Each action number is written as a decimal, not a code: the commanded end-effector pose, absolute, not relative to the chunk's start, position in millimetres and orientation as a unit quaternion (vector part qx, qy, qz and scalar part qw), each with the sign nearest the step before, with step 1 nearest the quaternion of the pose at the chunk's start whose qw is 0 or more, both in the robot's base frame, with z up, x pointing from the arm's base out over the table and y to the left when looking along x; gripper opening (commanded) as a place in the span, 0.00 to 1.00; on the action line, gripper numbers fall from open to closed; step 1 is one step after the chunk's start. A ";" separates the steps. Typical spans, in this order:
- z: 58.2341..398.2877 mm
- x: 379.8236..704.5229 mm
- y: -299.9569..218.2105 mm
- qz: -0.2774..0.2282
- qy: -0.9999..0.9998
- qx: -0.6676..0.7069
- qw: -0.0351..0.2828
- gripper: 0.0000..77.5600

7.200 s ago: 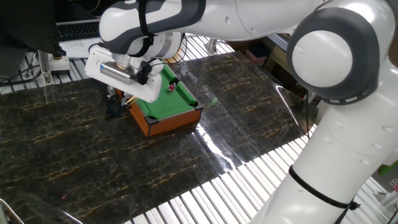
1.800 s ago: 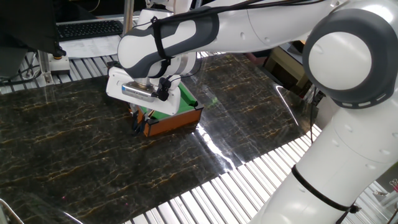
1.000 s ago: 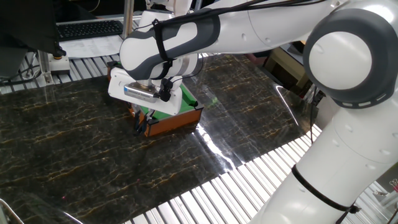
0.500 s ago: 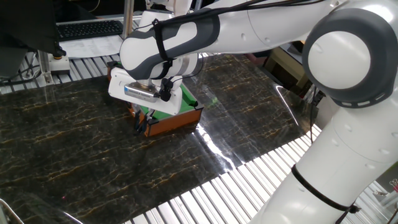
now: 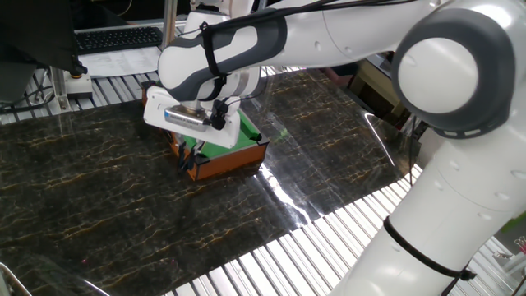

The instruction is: Hit the pool ball

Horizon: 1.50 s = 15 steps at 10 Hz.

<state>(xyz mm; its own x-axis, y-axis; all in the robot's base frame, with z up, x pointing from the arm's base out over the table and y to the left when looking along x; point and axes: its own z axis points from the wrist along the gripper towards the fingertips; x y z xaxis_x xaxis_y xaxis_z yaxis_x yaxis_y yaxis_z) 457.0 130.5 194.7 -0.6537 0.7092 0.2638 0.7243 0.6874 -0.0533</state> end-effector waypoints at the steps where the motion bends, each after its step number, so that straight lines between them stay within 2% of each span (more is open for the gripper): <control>1: 197.1 468.2 119.2 -0.028 -0.908 -0.394 0.135 0.01; 7: 203.6 466.1 137.6 -0.043 -0.902 -0.403 0.148 0.01; 12: 195.9 424.1 144.2 -0.030 -0.930 -0.340 0.139 0.01; 15: 203.3 418.6 137.3 -0.024 -0.931 -0.334 0.141 0.01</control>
